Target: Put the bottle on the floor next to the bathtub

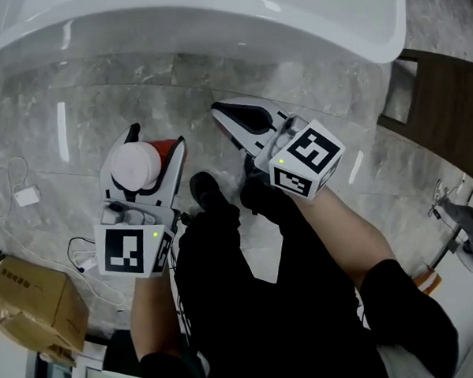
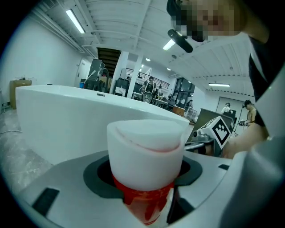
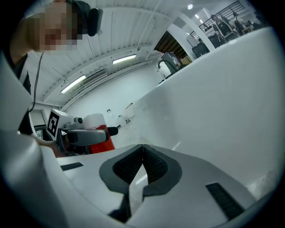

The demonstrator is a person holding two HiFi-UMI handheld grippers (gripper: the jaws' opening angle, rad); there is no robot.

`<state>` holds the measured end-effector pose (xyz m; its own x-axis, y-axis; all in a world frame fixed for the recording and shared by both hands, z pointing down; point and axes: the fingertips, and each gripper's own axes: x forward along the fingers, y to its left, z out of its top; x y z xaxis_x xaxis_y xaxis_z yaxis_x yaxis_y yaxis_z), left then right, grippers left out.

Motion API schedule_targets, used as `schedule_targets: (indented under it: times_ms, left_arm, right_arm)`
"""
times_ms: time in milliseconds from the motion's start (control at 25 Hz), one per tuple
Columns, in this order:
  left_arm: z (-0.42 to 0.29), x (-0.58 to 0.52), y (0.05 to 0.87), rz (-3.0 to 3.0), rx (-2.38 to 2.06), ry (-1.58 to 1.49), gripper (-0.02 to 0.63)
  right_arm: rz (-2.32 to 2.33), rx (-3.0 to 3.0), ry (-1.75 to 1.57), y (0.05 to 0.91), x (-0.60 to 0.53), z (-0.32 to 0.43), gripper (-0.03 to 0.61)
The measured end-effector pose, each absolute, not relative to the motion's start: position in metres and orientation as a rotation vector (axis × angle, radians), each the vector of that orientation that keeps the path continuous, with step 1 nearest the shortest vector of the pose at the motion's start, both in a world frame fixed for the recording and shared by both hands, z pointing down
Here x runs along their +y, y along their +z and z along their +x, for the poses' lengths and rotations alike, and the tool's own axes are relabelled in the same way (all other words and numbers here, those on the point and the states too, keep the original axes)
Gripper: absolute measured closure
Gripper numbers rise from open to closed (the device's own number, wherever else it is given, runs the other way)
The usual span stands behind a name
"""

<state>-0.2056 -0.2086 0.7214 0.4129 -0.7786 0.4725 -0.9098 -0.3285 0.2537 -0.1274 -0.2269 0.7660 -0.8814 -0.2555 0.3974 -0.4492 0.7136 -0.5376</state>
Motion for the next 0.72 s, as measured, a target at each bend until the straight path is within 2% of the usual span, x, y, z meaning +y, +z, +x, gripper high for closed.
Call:
schedule_targets:
  times_ms: [320,720]
  left_arm:
    - [-0.208,-0.22,0.82,2.238,-1.393,0.414,0.321]
    - [-0.212,-0.241,0.909,2.31,-1.336,0.454,0.321]
  right_arm:
    - [0.534,-2.558,0.916,0.864,-0.234,-0.122,0.551]
    - [0.327,-2.515,0.772,0.931,-0.242,-0.123,0.551]
